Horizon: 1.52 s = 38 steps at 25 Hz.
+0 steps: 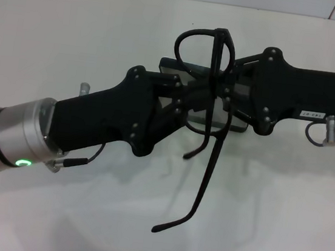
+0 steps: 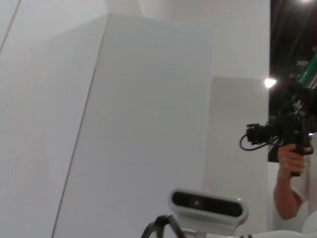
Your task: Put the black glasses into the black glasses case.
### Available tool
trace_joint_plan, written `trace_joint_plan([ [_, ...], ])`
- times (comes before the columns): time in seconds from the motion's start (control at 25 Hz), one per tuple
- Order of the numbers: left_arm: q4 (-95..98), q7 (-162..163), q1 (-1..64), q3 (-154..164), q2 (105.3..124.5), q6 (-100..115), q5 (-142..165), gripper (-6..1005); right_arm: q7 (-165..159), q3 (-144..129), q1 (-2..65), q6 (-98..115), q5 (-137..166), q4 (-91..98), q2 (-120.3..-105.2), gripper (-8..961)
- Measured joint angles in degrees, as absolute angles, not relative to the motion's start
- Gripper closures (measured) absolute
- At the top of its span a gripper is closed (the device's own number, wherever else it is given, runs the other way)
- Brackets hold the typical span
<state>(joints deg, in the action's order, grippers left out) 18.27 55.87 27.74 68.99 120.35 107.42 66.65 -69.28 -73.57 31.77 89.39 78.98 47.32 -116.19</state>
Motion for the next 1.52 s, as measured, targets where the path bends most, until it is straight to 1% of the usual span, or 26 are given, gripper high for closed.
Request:
trace_joint_plan([
  [0.48, 18.1, 56.0, 28.0, 69.0, 120.41, 109.9, 66.5, 920, -67.1, -73.6, 32.4, 89.1, 78.6, 45.1, -116.15, 851],
  [0.76, 16.7, 55.8, 29.2, 69.0, 120.41, 108.0, 66.4, 921, -66.9, -73.6, 32.9, 89.4, 78.3, 45.1, -116.19, 851],
  [1.52, 16.0, 55.8, 29.3, 69.0, 120.5, 104.5, 65.1, 922, -66.1, -74.1, 33.6, 89.6, 77.7, 45.1, -116.19, 851],
])
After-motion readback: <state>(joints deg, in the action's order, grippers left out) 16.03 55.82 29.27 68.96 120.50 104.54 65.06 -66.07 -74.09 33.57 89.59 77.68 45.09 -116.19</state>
